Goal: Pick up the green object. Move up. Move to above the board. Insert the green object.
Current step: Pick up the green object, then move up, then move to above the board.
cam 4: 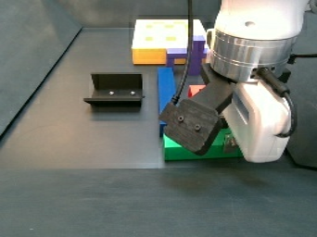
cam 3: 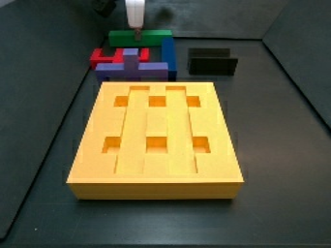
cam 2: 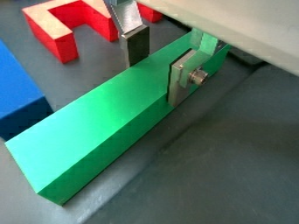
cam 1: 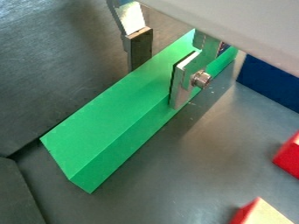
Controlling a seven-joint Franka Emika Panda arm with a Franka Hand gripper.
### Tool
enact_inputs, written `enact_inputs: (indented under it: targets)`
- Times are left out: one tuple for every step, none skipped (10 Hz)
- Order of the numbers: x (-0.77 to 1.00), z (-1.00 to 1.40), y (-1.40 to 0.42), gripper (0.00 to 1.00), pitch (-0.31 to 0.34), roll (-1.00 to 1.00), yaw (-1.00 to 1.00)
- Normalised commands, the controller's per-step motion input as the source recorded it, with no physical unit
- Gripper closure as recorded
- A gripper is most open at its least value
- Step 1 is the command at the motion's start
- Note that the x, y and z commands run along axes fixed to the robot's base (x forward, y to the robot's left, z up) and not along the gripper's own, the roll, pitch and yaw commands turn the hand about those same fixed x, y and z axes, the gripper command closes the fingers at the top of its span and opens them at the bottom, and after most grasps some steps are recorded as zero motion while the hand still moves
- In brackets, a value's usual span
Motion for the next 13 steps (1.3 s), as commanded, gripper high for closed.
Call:
enact_inputs:
  targets:
    - [0.0,0.0,0.0,1.0,0.0,0.0,0.0]
    - [0.0,0.0,0.0,1.0,0.0,0.0,0.0]
    - [0.0,0.0,0.0,1.0,0.0,0.0,0.0]
    - [0.0,0.0,0.0,1.0,0.0,0.0,0.0]
    - [0.0,0.0,0.0,1.0,0.0,0.0,0.0]
    - [0.0,0.83,0.0,1.0,0.0,0.0,0.0]
    - [0.04,0.83,0.01,1.0,-0.009,0.01,-0.03]
    - [0.0,0.6,0.01,1.0,0.016,0.02,-0.03]
    - [0.0,0.39,0.02,1.0,0.01,0.05,-0.02]
    - [0.0,1.4,0.0,1.0,0.0,0.0,0.0]
    - [-0.02,1.4,-0.01,1.0,0.048,-0.01,0.0]
    - [-0.03,1.4,-0.01,1.0,0.064,0.02,0.0]
    - [-0.01,1.4,0.0,1.0,0.052,0.03,0.01]
